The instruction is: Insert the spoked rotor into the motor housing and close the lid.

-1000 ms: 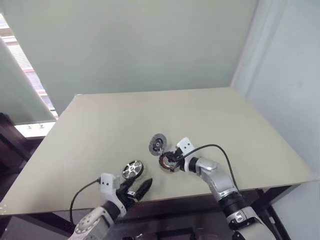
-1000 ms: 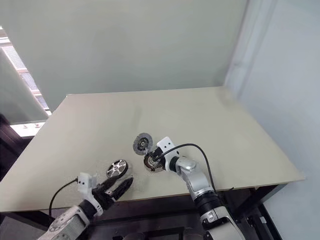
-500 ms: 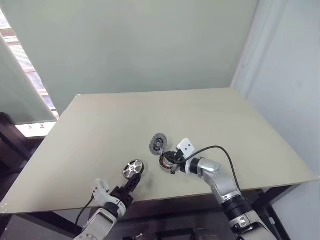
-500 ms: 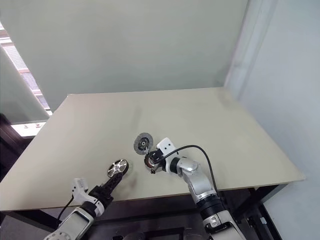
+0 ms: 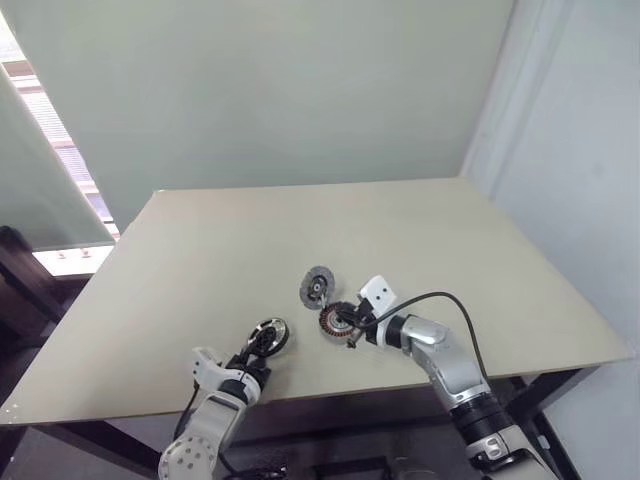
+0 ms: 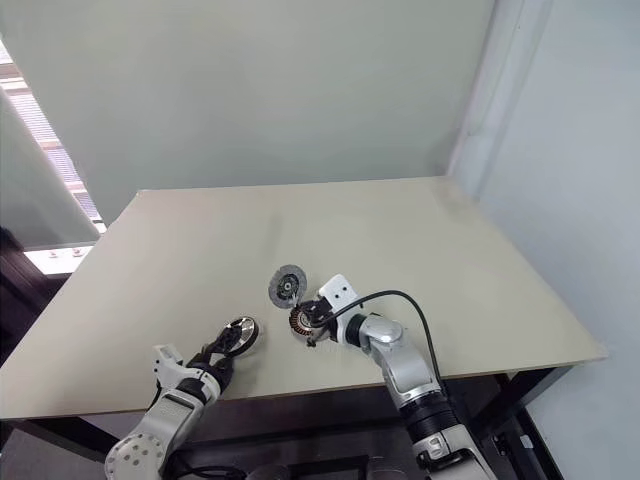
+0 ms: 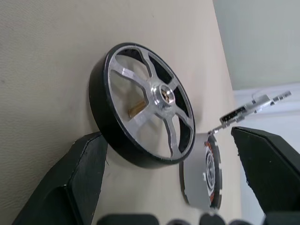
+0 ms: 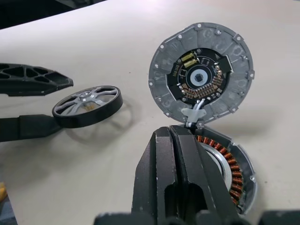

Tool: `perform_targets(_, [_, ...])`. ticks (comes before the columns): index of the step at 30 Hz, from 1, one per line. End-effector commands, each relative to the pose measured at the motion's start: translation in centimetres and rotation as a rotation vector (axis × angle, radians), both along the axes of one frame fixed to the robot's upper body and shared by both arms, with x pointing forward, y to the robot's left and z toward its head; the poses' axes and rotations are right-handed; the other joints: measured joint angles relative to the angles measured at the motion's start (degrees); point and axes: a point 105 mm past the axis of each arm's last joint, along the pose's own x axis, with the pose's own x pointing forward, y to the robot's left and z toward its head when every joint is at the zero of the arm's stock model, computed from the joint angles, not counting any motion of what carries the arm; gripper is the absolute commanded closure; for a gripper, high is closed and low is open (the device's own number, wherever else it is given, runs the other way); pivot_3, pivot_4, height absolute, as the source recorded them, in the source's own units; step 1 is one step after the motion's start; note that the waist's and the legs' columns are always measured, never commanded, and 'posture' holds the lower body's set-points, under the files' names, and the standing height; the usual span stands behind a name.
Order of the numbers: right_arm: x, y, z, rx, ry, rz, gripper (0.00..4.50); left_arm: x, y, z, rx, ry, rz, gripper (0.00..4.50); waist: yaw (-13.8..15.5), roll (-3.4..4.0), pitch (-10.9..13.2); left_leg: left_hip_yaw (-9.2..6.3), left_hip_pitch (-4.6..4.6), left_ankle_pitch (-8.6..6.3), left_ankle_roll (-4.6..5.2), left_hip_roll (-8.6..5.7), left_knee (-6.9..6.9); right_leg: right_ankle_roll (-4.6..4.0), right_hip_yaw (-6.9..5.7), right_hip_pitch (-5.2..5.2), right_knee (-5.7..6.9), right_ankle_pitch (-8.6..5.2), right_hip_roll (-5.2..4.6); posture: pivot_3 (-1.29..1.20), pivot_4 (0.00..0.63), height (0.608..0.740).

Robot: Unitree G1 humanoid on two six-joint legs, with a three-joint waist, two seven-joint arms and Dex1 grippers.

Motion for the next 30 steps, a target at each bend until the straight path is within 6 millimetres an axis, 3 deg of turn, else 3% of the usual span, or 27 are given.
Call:
perform_targets(1, [0.4,-0.3,1.9,0.034,-0.058,-0.01,4.5,0.4,0.6,0.3,-0.011,-0.005,0.051,0.63,0.0,-0.01,0.0,0.0,-0.01,0.0,0.0,0.0,0.01,0.0,0.0,-0.01,0.0,0.0,0.0,0.0,0.0,0.74])
perform_targets(11, [0.3,-0.6,1.8,0.027,-0.059,-0.019,4.5,0.5,0.6,0.7,-0.027,-0.027,0.068,4.15,0.0,-0.11,0.0,-0.02,-0.11,0.06,0.11,-0.08,-0.12,0.0,0.05,-0.08,0.01,0.0,-0.01,0.0,0.0,0.74])
perform_targets(20, [0.2,-0.9,1.6,0.021,-0.06,-0.019,4.5,-0.1,-0.3,2.8,-0.074,-0.141,-0.024,4.22,0.0,-0.23,0.1,-0.04,-0.12,-0.07,-0.04,-0.07,-0.16,0.0,0.05,-0.12,0.0,0.0,0.0,0.0,0.0,0.74])
perform_targets(24, [0.2,-1.7,1.3,0.003,-0.058,-0.032,4.5,-1.1,-1.3,5.4,-0.161,-0.258,-0.148,4.22,0.0,-0.29,0.1,-0.05,-0.21,-0.07,-0.04,-0.04,-0.15,0.0,0.04,-0.23,0.01,0.0,0.0,0.0,0.0,0.74])
perform_targets(30, [0.1,-3.2,0.9,-0.025,-0.058,-0.061,4.5,-3.0,-3.6,7.1,-0.213,-0.305,-0.357,4.22,0.0,-0.29,0.1,-0.03,-0.34,0.02,0.11,-0.05,-0.15,0.0,0.06,-0.39,0.02,0.0,-0.01,0.0,0.0,0.74])
